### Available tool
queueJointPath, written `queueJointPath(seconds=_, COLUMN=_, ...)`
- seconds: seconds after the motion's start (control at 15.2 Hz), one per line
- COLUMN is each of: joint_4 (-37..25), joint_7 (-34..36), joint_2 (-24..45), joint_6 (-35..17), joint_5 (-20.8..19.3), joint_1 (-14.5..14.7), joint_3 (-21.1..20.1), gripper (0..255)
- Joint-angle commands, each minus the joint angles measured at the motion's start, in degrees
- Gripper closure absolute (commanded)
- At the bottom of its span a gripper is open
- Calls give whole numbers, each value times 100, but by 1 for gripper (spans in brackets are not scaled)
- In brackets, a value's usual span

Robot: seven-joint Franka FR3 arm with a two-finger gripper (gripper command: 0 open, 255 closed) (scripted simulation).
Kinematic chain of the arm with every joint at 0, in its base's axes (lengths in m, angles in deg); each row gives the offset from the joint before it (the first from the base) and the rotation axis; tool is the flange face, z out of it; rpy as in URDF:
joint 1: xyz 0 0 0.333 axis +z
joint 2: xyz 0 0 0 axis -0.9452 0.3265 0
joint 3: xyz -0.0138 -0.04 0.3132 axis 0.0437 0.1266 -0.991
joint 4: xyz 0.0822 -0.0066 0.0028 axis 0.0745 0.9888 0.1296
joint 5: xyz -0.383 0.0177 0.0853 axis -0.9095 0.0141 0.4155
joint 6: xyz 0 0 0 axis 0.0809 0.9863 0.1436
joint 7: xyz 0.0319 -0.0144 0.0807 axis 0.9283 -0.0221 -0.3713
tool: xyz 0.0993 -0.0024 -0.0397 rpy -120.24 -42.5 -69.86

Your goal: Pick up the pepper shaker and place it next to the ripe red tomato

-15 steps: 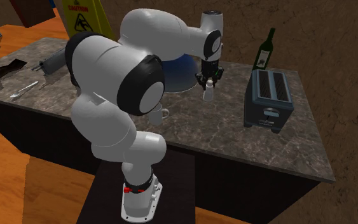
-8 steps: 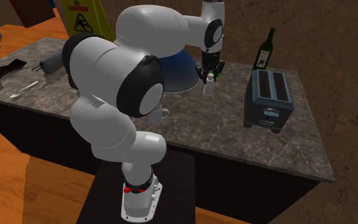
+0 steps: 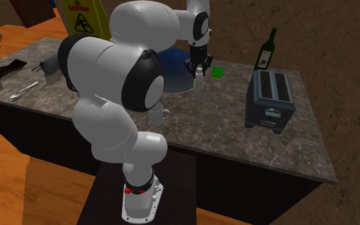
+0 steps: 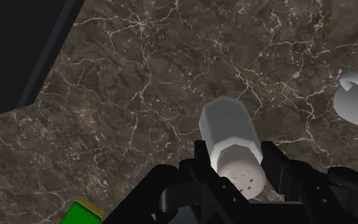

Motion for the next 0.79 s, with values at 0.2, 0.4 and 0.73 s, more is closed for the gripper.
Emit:
queueJointPath(seconds=0.2, joint_4=-33, joint_7=665, joint_2=90, joint_6=41, joint_5=133, joint_1=260, joint_3=-465, gripper=255)
queueJointPath(seconds=0.4, joint_4=-144, joint_7=1039, joint_2=243, joint_6=56, joint_5=237, joint_1=432, joint_3=-720, gripper=255)
queueJointPath(seconds=0.73, joint_4=-458, joint_7=1628, joint_2=603, joint_6=94, joint_5=411, joint_1=717, joint_3=-1113, gripper=255)
